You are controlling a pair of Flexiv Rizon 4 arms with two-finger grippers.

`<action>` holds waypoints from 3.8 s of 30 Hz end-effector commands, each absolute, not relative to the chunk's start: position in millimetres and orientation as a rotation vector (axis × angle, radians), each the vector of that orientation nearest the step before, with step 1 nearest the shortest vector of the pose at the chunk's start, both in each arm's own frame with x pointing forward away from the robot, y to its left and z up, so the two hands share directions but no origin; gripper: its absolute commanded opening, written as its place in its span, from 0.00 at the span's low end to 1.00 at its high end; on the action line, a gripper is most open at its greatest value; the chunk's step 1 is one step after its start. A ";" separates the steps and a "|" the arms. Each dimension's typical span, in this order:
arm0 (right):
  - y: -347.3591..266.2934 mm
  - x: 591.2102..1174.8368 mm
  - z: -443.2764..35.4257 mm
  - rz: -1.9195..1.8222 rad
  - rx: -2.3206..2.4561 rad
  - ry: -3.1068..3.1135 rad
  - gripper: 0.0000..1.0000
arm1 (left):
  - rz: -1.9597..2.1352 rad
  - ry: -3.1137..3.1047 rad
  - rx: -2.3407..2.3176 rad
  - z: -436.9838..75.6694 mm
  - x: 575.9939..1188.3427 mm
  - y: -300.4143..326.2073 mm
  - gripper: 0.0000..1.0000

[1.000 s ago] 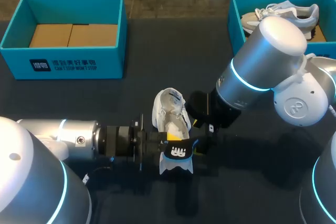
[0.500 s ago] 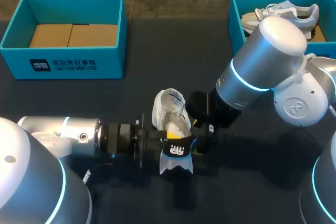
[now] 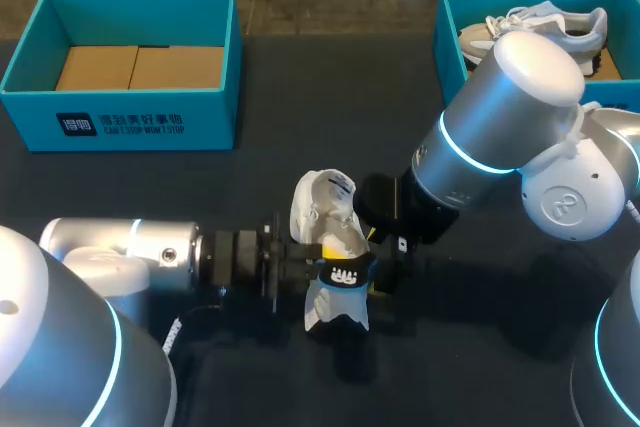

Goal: Take the shoe out of the shoebox, open the shoe tongue, remove and reinsert the insole, then place the shoe into the shoebox

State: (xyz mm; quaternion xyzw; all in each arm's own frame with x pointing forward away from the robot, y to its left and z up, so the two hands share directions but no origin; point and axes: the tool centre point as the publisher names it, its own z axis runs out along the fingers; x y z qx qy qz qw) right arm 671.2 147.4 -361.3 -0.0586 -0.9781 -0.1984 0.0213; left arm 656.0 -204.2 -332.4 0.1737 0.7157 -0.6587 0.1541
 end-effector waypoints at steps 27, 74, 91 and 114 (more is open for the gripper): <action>148.2 670.9 -362.7 -0.615 -0.183 -3.033 1.00 | -1.819 2.092 0.500 -330.6 653.5 -200.4 0.26; 148.2 670.9 -362.7 -0.615 -0.183 -3.033 1.00 | -1.722 2.003 0.645 -334.2 655.7 -197.6 0.17; 148.2 670.9 -362.7 -0.615 -0.183 -3.033 1.00 | -1.649 1.935 0.704 -318.7 641.4 -205.2 0.00; 148.2 670.9 -362.7 -0.615 -0.183 -3.033 1.00 | -1.482 2.000 0.689 -344.9 675.9 -200.7 0.00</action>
